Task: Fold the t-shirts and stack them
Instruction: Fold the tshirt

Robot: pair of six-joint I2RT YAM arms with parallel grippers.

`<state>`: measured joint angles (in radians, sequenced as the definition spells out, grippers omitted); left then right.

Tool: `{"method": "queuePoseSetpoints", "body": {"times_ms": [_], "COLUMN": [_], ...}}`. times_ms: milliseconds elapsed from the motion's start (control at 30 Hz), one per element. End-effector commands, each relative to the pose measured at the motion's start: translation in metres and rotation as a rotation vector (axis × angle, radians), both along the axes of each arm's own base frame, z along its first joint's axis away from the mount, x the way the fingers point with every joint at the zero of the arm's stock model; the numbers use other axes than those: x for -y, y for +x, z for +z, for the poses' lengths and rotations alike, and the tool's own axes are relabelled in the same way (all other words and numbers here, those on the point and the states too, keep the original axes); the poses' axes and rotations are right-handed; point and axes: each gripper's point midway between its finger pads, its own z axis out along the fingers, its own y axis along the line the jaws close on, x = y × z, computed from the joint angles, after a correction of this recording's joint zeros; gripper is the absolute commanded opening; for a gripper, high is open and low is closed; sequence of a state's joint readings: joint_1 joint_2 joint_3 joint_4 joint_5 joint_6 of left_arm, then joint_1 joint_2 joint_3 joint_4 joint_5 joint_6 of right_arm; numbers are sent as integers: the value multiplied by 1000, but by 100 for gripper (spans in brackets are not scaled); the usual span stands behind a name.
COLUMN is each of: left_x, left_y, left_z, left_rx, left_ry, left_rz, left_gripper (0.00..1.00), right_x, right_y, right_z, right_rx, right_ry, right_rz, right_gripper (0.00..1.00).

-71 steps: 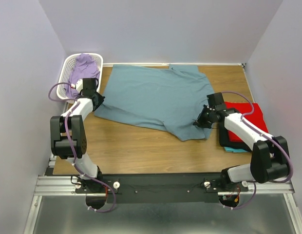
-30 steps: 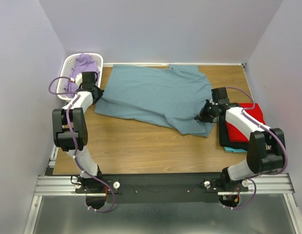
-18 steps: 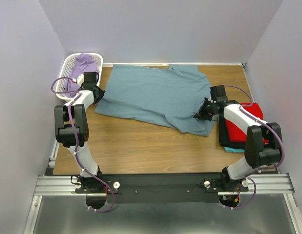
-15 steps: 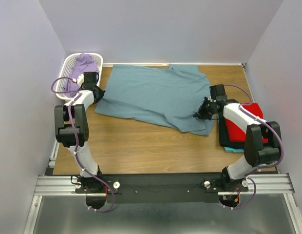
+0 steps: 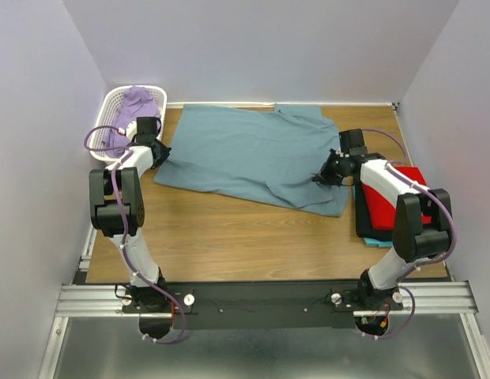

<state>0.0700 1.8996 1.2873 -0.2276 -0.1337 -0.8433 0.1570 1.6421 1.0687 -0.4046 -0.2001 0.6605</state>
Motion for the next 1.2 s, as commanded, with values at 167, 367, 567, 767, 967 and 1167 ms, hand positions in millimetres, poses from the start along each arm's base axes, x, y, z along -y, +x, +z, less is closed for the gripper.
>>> {"method": "queuePoseSetpoints", "body": {"times_ms": [167,367,567,767,967,1167], "left_x": [-8,-11,-17,-18,-20,-20], "left_y": [14,13,10,8,8,11], "left_z": [8,5,6,6,6,2], "left_rx": [30,22,23,25,26,26], "left_ry": [11,13,13,10,11,9], "left_rz": [21,19,29,30,34,28], "left_gripper": [0,0,0,0,0,0], "right_x": [4,5,6,10,17,13], "right_y": [14,22,24,21,21,27], "right_z": [-1,2,7,5,7,4], "right_rx": [18,33,46,46,52,47], "right_ry": [-20,-30,-32,-38,-25,-6], "right_rz": [-8,-7,-16,-26,-41,-28], "right_gripper": [1,0,1,1,1,1]}}
